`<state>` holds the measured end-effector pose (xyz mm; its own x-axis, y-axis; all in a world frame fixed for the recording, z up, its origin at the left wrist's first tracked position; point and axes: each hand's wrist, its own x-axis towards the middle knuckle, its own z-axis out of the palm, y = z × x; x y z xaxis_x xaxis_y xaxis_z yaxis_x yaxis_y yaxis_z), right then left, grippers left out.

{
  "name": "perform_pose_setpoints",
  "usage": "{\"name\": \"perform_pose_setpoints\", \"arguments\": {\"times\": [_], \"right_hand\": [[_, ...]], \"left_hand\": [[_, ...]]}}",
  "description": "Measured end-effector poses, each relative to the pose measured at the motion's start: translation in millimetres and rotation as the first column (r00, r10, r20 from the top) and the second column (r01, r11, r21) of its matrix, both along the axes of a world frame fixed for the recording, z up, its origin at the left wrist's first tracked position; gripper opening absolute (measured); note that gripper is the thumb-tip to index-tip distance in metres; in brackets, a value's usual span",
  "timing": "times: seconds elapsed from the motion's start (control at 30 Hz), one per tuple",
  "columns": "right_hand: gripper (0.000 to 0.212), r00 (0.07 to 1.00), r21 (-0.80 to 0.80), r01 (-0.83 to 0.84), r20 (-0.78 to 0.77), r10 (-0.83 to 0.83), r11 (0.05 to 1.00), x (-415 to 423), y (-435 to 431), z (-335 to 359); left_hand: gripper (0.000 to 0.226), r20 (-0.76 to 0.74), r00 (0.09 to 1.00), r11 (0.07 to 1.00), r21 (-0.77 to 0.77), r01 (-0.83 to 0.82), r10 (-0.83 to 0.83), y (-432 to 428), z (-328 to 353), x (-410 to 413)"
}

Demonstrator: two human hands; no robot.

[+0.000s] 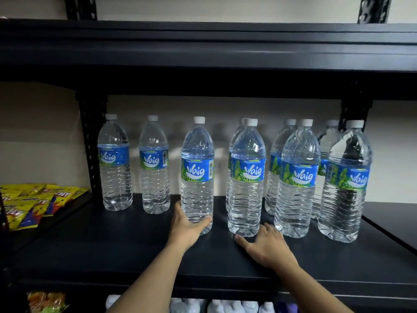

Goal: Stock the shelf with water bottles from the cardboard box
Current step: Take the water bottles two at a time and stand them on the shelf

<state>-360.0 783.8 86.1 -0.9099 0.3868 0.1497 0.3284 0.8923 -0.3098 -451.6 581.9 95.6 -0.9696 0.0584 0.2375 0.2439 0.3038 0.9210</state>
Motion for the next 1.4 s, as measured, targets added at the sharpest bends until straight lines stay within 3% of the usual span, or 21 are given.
{"name": "perform_pose_setpoints", "arguments": {"times": [0.23,0.33,0.6,0.73,1.03,1.17,1.3,1.4], "right_hand": [[0.101,1.000,0.007,0.002,-0.009,-0.001,1.000,0,-1,-1],[0.107,1.000,0.012,0.009,-0.008,-0.009,1.000,-2,-1,-3],[0.097,1.000,0.030,0.022,0.007,-0.022,0.999,-2,-2,-2],[0.098,1.000,0.028,0.021,0.001,-0.021,0.999,-4,-1,-3],[0.098,0.999,0.024,0.032,-0.015,-0.032,0.999,-5,0,-5],[0.096,0.998,0.017,0.046,-0.044,-0.045,0.999,-1,-3,-2],[0.096,0.995,0.001,0.053,-0.081,-0.053,0.999,5,-8,4],[0.083,0.985,0.073,0.112,-0.141,-0.100,0.991,13,-13,11]], "left_hand": [[0.072,0.030,0.998,0.996,-0.067,0.052,-0.050,1,2,-5],[0.080,0.049,0.997,0.992,-0.106,0.072,-0.067,-2,5,-6],[0.099,0.052,0.998,0.981,-0.190,0.041,-0.032,-10,4,-10],[0.080,-0.010,0.999,0.990,-0.136,0.029,-0.031,-9,-1,-11],[0.068,-0.052,0.999,0.993,-0.121,0.005,-0.011,-6,-5,-13],[0.082,-0.021,1.000,0.990,-0.141,0.007,-0.010,-6,-3,-10],[0.137,0.066,0.998,0.988,-0.152,0.028,-0.019,-11,1,-2],[0.134,0.115,0.993,0.989,-0.150,0.005,0.012,-19,0,10]]}}
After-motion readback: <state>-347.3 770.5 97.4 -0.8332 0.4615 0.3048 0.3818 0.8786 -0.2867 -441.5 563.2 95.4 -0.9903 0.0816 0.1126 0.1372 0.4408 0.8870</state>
